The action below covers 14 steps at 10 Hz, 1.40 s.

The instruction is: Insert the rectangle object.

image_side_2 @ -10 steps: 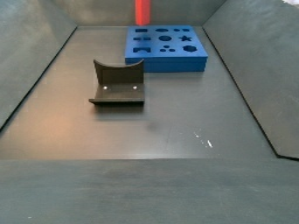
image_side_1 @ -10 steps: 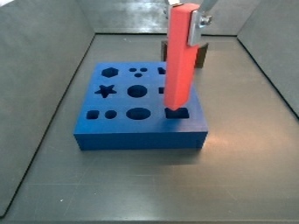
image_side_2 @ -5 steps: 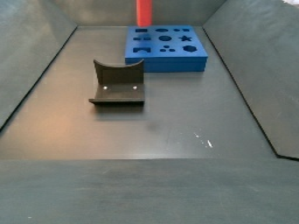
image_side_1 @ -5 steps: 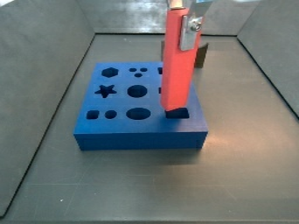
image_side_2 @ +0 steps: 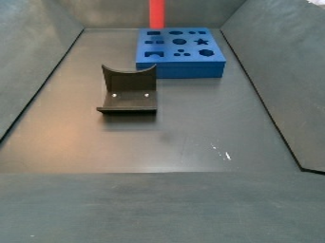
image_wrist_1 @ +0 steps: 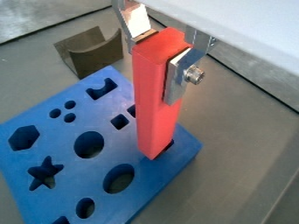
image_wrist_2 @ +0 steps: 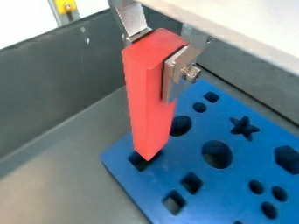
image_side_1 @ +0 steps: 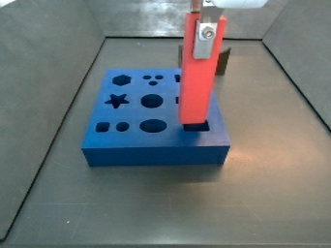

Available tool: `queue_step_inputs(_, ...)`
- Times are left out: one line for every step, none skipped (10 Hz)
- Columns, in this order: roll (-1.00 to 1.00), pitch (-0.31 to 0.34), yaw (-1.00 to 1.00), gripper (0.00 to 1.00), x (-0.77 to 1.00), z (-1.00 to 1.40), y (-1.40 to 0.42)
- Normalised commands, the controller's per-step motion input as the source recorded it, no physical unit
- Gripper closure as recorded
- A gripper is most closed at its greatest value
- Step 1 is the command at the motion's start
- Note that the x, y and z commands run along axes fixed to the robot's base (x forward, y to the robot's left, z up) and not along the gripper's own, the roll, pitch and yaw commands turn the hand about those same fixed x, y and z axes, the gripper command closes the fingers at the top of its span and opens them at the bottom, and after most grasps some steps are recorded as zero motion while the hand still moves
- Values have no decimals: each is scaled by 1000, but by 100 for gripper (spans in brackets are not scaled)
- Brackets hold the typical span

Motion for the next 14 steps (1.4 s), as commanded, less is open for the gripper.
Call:
queue_step_inputs(290,-10,9,100,0,-269,-23)
queue_step_inputs(229,0,0,100,66,-331,0)
queue_step_inputs(137,0,-11,100,100,-371,-14)
queue_step_inputs(110,0,-97,100,260,-337,-83)
queue_step_inputs(64,0,-154,100,297,-249,-114)
queue_step_inputs(6,0,-160,100,303,-160,-129)
queue_step_inputs(0,0,-137,100,200,-149,-80)
queue_step_inputs(0,0,-29,100,3,-203,-3)
queue_step_inputs(7,-7,0,100,0,-303,0)
queue_step_inputs(20,-31,0,100,0,-371,0)
queue_step_inputs(24,-54,0,100,0,-403,0)
queue_step_inputs(11,-63,0,100,0,-403,0)
queue_step_inputs(0,-19,0,100,0,-303,0)
queue_step_inputs(26,0,0,100,0,-183,0)
